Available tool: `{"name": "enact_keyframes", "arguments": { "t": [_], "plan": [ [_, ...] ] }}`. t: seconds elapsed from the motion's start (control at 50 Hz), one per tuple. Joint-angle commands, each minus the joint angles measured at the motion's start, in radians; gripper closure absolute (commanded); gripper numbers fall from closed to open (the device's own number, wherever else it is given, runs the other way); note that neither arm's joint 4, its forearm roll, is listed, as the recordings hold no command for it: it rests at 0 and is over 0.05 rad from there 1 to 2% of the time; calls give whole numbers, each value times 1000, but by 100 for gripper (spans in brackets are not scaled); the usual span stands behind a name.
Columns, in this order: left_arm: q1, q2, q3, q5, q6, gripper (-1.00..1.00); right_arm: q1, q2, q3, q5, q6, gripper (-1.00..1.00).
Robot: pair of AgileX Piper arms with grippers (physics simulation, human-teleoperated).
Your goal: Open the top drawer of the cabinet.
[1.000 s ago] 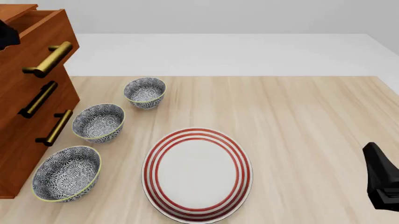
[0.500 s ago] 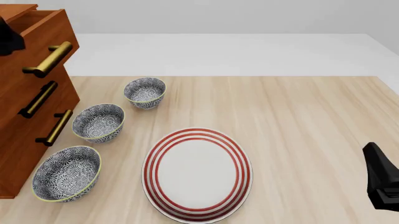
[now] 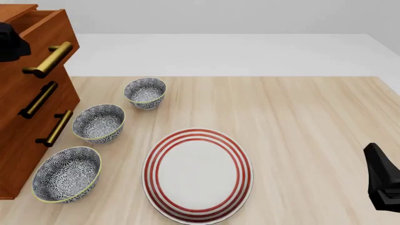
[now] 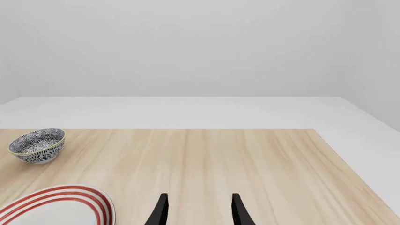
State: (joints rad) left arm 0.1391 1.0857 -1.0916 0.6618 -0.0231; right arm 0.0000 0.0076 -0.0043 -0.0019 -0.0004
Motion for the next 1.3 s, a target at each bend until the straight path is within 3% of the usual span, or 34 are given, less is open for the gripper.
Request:
{"name": "enact_keyframes", "arguments": {
  "t": [0.02,1.3],
  "plan": [
    [6,21,2,-14,1,-100,0,0,0,0,0,-100],
    [-25,66,48,-38,1,-100,0,0,0,0,0,-100]
  ]
}}
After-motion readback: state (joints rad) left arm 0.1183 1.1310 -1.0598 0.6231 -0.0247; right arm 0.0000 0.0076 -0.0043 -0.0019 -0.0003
